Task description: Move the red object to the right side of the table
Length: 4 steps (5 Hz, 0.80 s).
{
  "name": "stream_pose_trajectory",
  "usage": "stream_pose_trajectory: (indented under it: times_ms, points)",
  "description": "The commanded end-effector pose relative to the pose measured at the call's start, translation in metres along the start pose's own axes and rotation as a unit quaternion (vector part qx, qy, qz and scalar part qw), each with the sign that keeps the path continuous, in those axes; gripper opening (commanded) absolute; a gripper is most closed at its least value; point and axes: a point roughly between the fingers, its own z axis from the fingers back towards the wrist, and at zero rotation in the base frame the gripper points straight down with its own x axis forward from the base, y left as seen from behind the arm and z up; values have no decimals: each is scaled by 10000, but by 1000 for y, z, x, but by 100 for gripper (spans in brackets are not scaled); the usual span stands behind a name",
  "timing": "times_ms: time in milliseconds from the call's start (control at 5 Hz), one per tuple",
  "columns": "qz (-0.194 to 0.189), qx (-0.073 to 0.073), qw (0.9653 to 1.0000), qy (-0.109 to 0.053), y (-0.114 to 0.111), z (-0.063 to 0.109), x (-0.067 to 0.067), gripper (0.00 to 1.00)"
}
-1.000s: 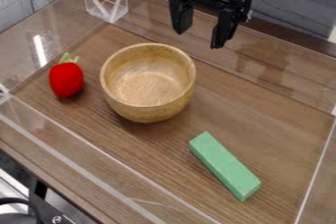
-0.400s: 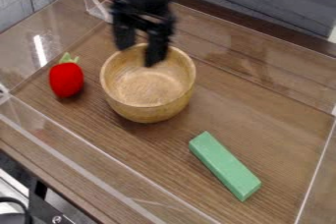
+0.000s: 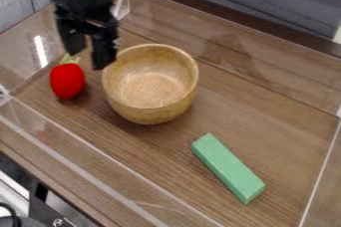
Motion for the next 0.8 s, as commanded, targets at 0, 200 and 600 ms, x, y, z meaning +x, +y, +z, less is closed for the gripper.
stream_pose_trajectory:
  times_ms: [0, 200, 600]
  points:
    - [-549, 124, 9981, -235, 22, 16, -1, 100]
    - [-932, 116, 9953, -220, 34, 14, 1, 100]
    - [-1254, 45, 9918, -248, 47, -4, 5, 100]
